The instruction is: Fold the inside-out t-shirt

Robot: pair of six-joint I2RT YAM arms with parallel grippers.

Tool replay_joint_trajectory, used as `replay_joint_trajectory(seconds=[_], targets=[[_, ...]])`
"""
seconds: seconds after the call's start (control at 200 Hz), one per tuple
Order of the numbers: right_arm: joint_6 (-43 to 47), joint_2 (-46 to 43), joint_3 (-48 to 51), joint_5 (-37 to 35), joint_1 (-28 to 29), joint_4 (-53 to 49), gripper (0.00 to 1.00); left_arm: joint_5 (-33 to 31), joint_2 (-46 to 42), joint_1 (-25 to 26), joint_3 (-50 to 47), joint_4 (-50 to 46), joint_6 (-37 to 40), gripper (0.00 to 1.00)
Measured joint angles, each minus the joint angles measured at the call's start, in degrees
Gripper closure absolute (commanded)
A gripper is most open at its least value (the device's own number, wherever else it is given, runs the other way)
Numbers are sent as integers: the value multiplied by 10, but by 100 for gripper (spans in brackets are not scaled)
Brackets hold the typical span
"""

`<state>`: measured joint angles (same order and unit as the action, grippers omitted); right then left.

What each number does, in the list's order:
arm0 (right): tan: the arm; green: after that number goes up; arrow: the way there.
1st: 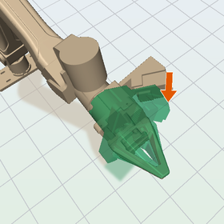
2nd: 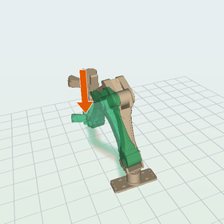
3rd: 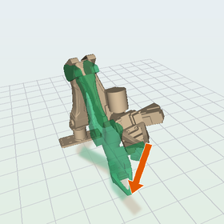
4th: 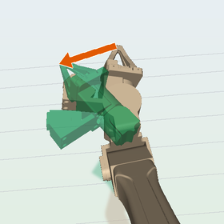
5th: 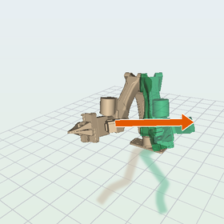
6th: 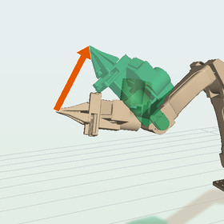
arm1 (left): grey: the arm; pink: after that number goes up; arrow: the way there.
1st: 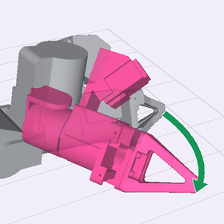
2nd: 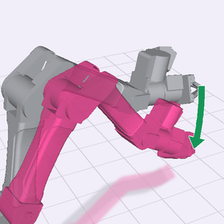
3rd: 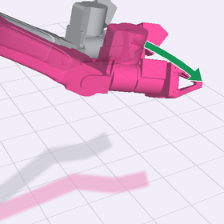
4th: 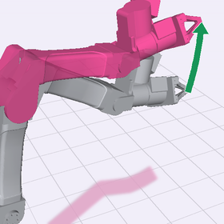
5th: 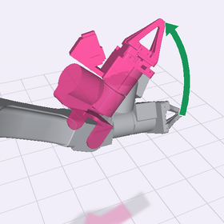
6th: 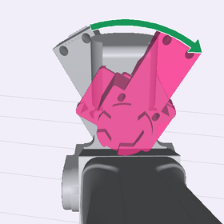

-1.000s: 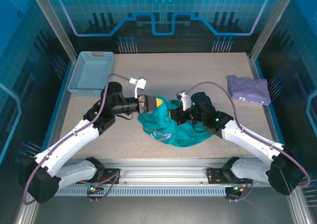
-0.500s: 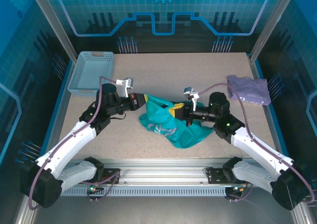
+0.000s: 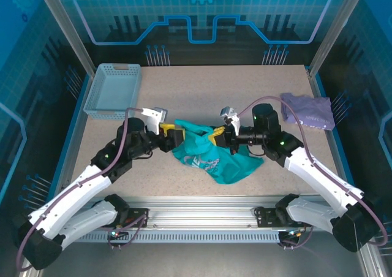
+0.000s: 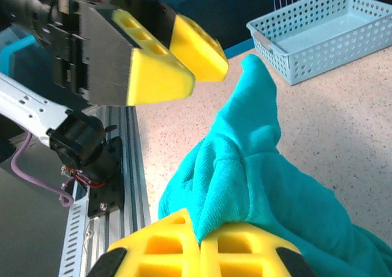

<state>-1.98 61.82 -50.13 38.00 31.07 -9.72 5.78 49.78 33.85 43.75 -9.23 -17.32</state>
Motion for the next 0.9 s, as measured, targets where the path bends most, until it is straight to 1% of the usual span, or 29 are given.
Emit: replay_joint_trajectory(seconds=[0.065,0.14,0.335,0.485,0.645,0.705,0.81,0.865,0.9], targets=[[36,10,-23,0,0,-40,100,-11,10,15,12,-5,32,39],[71,17,-41,0,0,-79,100,-10,21,24,23,-10,68,37],[138,35,-65,2,0,-148,100,33,63,35,75,-48,174,32],[161,46,-69,2,0,-169,98,72,107,36,136,-102,248,30],[169,46,-69,7,0,-173,97,115,146,36,169,-148,307,32],[171,46,-69,7,0,-173,97,130,161,36,175,-159,323,35],[173,45,-69,7,0,-174,97,143,195,36,191,-174,342,47],[175,43,-69,6,0,-174,97,153,222,36,209,-183,347,57],[176,40,-69,5,0,-175,97,159,239,36,219,-187,351,65]])
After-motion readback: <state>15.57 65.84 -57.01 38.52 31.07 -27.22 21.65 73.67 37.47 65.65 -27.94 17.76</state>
